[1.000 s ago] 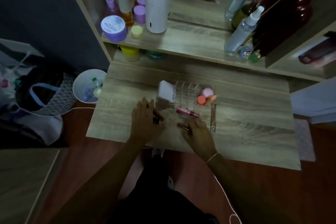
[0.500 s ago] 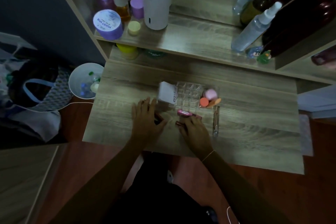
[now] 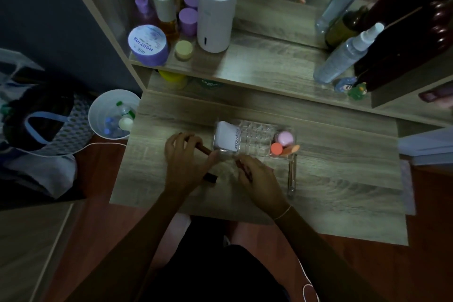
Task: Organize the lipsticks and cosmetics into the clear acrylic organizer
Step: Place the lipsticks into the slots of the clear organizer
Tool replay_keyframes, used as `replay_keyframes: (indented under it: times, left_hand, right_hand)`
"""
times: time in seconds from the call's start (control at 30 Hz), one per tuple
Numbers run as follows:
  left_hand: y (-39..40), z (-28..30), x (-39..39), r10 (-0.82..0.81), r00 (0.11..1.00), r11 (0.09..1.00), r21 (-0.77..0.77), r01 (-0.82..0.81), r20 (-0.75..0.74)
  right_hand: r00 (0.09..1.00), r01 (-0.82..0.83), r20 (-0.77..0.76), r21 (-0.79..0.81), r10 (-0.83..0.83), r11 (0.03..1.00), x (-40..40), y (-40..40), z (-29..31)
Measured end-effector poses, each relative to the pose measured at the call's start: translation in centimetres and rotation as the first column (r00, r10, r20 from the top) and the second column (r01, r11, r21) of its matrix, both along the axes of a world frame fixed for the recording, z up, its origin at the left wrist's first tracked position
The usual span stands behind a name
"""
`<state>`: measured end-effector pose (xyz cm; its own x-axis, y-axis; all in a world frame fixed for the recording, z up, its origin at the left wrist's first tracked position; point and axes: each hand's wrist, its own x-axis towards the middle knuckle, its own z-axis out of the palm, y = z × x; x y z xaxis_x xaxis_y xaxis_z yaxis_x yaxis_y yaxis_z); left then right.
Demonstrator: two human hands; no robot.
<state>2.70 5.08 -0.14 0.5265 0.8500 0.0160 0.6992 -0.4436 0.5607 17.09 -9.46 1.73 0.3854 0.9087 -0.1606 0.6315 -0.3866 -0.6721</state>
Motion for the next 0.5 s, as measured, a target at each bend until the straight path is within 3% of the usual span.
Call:
replay_keyframes:
  times: [0.17, 0.23, 0.4, 0.5]
  left_hand:
    - [0.8, 2.1, 2.0, 0.058, 0.979, 0.990, -0.139, -0.030, 0.196]
    - [1.2, 2.9, 2.9, 0.025, 0.979, 0.989, -0.147, 0.005, 0.201]
    - [1.8, 3.4, 4.6, -0.090, 0.983, 0.993, -0.061, 0.101, 0.159]
    - [2.3, 3.3, 5.3, -0.323, 0.944, 0.944, 0.055, 0.327, -0.067]
  right_hand:
    - [0.990, 0.121, -0.078, 0.097, -0.114, 0.988, 0.3, 1.7, 1.3]
    - [0.980, 0.165, -0.131, 0.112, -0.150, 0.980, 0.6, 2.3, 1.8]
    - [0.930, 0.281, -0.267, 0.072, -0.253, 0.957, 1.8, 3.1, 2.7]
    - [0.871, 0.366, -0.359, 0.017, -0.336, 0.930, 3.0, 3.1, 3.2]
